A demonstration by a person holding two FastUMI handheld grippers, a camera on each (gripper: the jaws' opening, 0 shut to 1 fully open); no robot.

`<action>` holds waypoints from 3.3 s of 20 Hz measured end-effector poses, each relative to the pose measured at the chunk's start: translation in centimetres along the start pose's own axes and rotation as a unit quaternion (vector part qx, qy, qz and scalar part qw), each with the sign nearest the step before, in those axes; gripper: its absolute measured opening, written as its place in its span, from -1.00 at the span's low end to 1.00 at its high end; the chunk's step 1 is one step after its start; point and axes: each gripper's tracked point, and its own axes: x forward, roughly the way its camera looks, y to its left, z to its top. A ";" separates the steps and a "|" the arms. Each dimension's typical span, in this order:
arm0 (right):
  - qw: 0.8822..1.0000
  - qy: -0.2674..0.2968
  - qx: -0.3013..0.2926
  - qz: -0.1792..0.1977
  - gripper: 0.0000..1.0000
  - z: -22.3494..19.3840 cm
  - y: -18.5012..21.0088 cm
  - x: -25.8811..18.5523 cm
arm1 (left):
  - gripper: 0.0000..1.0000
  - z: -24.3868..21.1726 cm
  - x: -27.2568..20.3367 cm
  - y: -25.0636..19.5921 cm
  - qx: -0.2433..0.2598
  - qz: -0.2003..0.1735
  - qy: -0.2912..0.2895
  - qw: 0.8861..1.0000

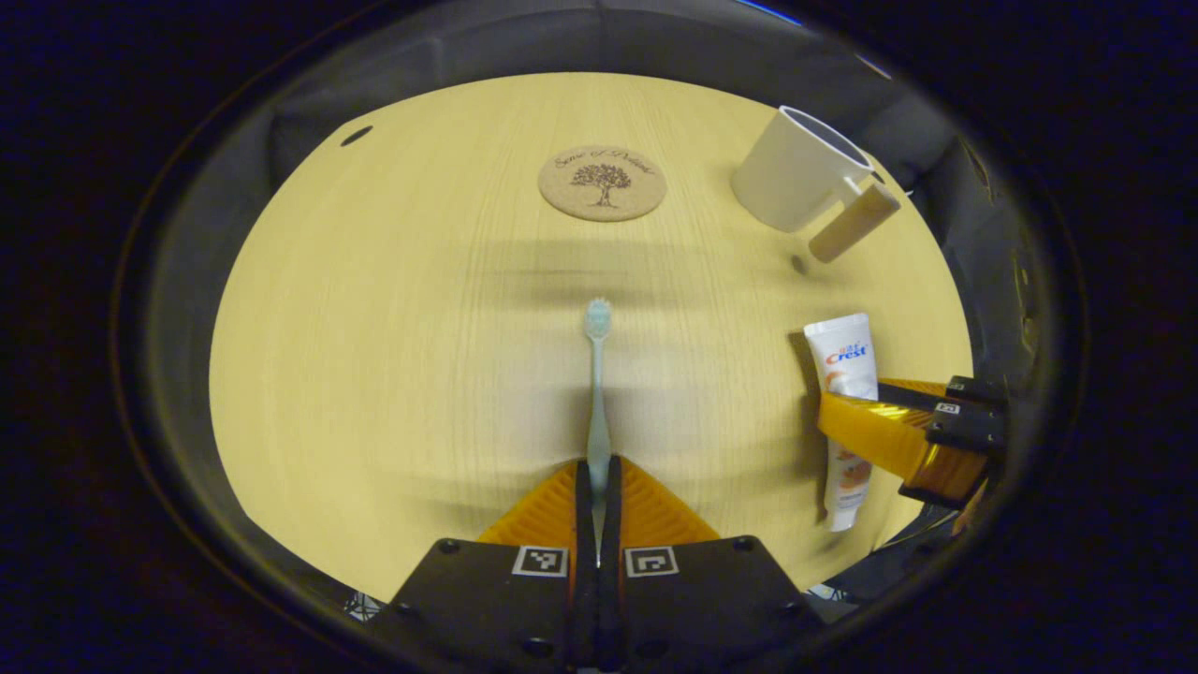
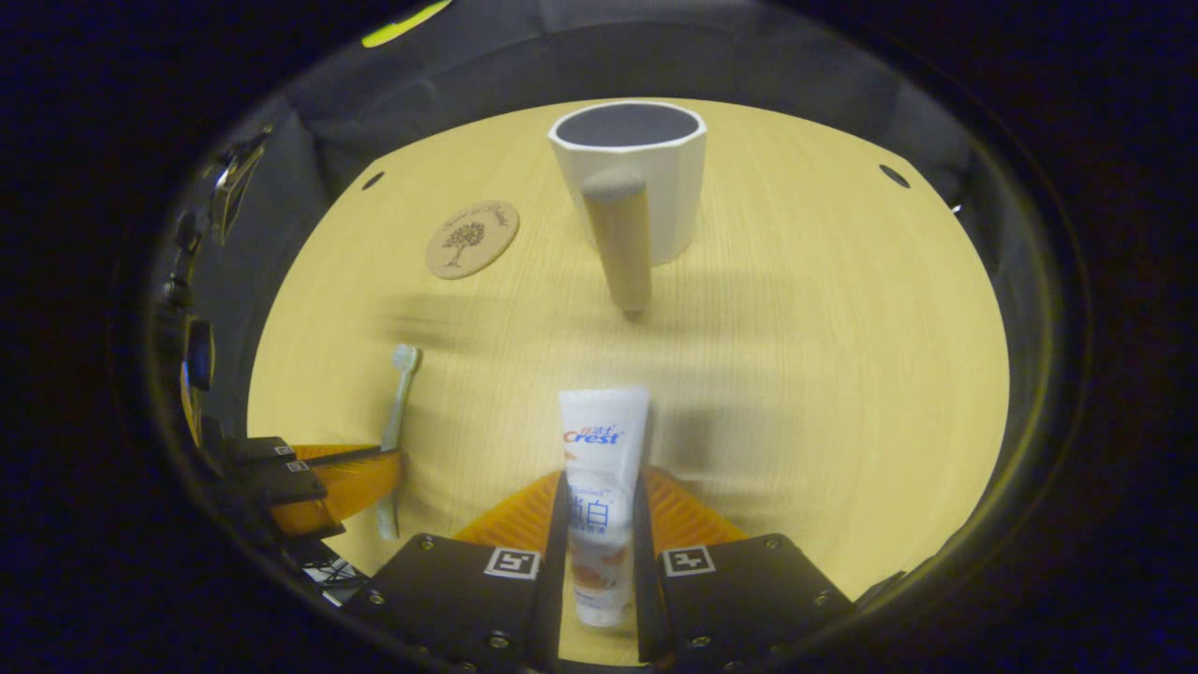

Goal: Put the toothbrush and toothpaste on the desktop into the cup, then pick up the cup and place it on the coaster on the desktop.

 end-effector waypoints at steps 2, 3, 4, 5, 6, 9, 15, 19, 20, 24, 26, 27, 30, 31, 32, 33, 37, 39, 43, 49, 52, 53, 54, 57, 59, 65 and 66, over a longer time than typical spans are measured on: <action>1.000 -0.020 -0.003 0.016 -0.35 0.3 0.3 -0.7 | -0.84 0.3 0.5 1.1 -0.013 -0.007 -0.017 1.000; 0.999 -0.031 -0.005 0.025 -0.35 0.5 0.5 -1.1 | -0.84 0.6 0.7 1.5 -0.018 -0.015 -0.027 0.999; 0.999 -0.042 -0.009 0.031 -0.35 0.6 0.6 -1.4 | -0.84 0.9 0.6 2.1 -0.020 -0.019 -0.035 0.999; 0.998 -0.052 -0.014 0.030 -0.35 0.7 0.6 -1.6 | -0.83 0.9 0.4 2.1 -0.022 -0.026 -0.044 0.998; 0.998 -0.063 -0.016 0.027 -0.35 0.7 0.6 -1.7 | -0.84 0.9 0.4 2.1 -0.023 -0.031 -0.052 0.998; 0.995 -0.093 -0.013 0.026 -0.35 0.7 0.7 -2.5 | -0.83 1.4 0.2 2.0 -0.019 -0.050 -0.082 0.995; 0.988 -0.155 0.006 0.023 -0.35 0.8 1.8 -5.7 | -0.84 2.5 -1.8 1.3 -0.011 -0.080 -0.138 0.987; 0.984 -0.174 0.008 0.022 -0.35 0.8 2.7 -7.2 | -0.83 2.8 -2.7 1.0 -0.010 -0.090 -0.157 0.983; 0.984 -0.175 0.005 0.021 -0.35 0.7 2.9 -7.3 | -0.83 3.0 -2.9 1.0 -0.009 -0.092 -0.162 0.982; 0.982 -0.188 -0.001 0.022 -0.35 1.1 3.5 -8.5 | -0.83 3.8 -4.3 0.8 -0.004 -0.094 -0.189 0.978; 0.979 -0.203 -0.003 0.026 -0.35 2.1 3.7 -9.7 | -0.84 4.5 -5.4 0.9 -0.004 -0.097 -0.203 0.974; 0.977 -0.212 -0.003 0.028 -0.33 2.7 3.9 -10.4 | -0.84 5.0 -5.8 0.8 -0.007 -0.099 -0.210 0.973; 0.966 -0.254 0.003 0.040 -0.36 5.4 4.2 -12.9 | -0.83 6.6 -7.2 0.4 -0.009 -0.103 -0.237 0.966; 0.963 -0.266 0.005 0.043 -0.36 6.4 4.2 -13.6 | -0.84 7.2 -7.6 0.3 -0.010 -0.102 -0.246 0.964; 0.960 -0.277 0.006 0.046 -0.36 7.1 4.3 -14.1 | -0.84 7.8 -8.2 0.2 -0.010 -0.104 -0.256 0.961; 0.957 -0.287 0.008 0.048 -0.36 7.9 4.1 -14.7 | -0.84 8.3 -8.7 0.2 -0.011 -0.103 -0.264 0.959; 0.942 -0.330 0.013 0.053 -0.36 11.7 3.7 -15.8 | -0.84 10.7 -10.3 -0.1 -0.014 -0.101 -0.300 0.948; 0.934 -0.351 0.018 0.057 -0.36 13.5 3.7 -16.5 | -0.84 11.9 -11.1 -0.3 -0.017 -0.099 -0.317 0.943; 0.913 -0.404 0.024 0.054 -0.36 17.3 3.2 -17.3 | -0.84 14.1 -12.7 -0.4 -0.025 -0.094 -0.351 0.931; 0.890 -0.455 0.019 0.012 -0.36 22.2 1.0 -16.3 | -0.84 16.3 -14.2 -0.3 -0.025 -0.080 -0.384 0.920; 0.888 -0.459 0.008 -0.014 -0.36 23.7 -0.3 -14.4 | -0.84 17.1 -14.7 -0.4 -0.033 -0.083 -0.394 0.915; 0.890 -0.456 0.002 -0.020 -0.36 24.1 -0.5 -13.6 | -0.84 17.2 -14.7 -0.4 -0.033 -0.079 -0.397 0.914; 0.895 -0.446 -0.004 -0.026 -0.36 24.3 -0.8 -12.3 | -0.84 17.4 -14.9 -0.4 -0.032 -0.079 -0.400 0.913; 0.913 -0.406 -0.018 -0.033 -0.36 24.0 -1.4 -8.6 | -0.84 18.0 -14.9 -0.3 -0.032 -0.079 -0.403 0.911; 0.920 -0.390 -0.032 -0.036 -0.36 23.9 -1.3 -6.9 | -0.84 18.2 -14.8 -0.2 -0.036 -0.081 -0.402 0.911; 0.934 -0.349 -0.062 -0.052 -0.36 22.9 -1.7 -3.8 | -0.84 18.7 -14.3 0.1 -0.037 -0.075 -0.400 0.913; 0.934 -0.346 -0.064 -0.057 -0.34 22.9 -1.9 -3.4 | -0.84 18.8 -14.3 0.1 -0.036 -0.075 -0.400 0.913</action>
